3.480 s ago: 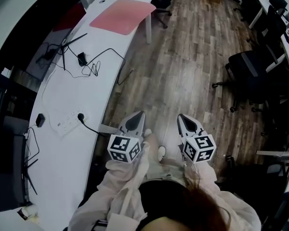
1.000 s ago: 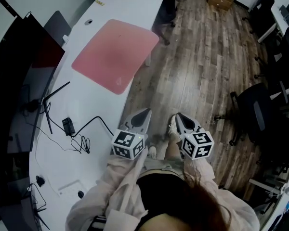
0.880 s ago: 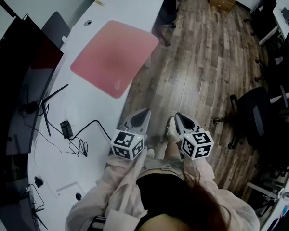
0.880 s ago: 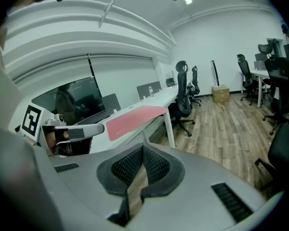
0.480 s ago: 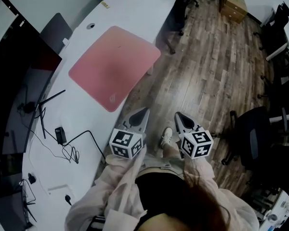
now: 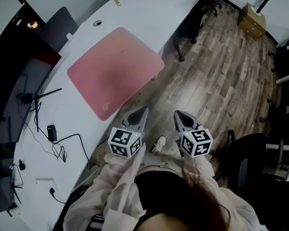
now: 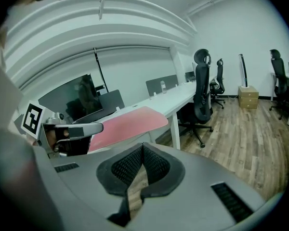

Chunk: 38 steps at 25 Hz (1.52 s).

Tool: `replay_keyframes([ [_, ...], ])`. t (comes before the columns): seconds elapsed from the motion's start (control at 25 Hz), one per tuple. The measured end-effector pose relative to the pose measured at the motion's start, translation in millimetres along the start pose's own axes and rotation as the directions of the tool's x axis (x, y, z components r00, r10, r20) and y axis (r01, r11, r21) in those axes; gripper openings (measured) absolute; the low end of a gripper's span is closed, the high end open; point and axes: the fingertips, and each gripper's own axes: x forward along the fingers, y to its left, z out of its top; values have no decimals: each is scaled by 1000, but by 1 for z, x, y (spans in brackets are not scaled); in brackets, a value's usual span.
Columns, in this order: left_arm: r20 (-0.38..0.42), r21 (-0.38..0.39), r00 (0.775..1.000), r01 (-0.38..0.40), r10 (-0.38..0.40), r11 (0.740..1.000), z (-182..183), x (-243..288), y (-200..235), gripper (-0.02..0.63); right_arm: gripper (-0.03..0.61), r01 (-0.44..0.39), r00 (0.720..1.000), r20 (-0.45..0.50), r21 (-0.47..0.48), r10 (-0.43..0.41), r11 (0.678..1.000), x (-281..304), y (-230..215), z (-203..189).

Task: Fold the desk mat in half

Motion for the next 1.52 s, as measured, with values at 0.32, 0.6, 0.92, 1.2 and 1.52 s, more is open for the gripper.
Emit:
replay_keyframes([
  [0.32,11,-9,995,-97,98,995,8,39,14,25,12,-105,993,-64,-54,102,993,39,-30,17],
  [0.6,-12,11,993,-117,117,993,5,57,28,25,12,-165,981,-118,-100,153,981,82,-37,23],
  [0.92,-42,40,993,-107,108,993,-5,77,55,25,12,-203,970,-121,71,210,977,139,-38,31],
  [1.2,-33,21,992,-120,121,993,-3,91,87,25,58,-176,972,-90,330,216,928,184,-56,30],
  [1.52,-25,36,993,-115,116,993,4,111,106,25,183,-151,976,-66,487,209,860,227,-78,22],
])
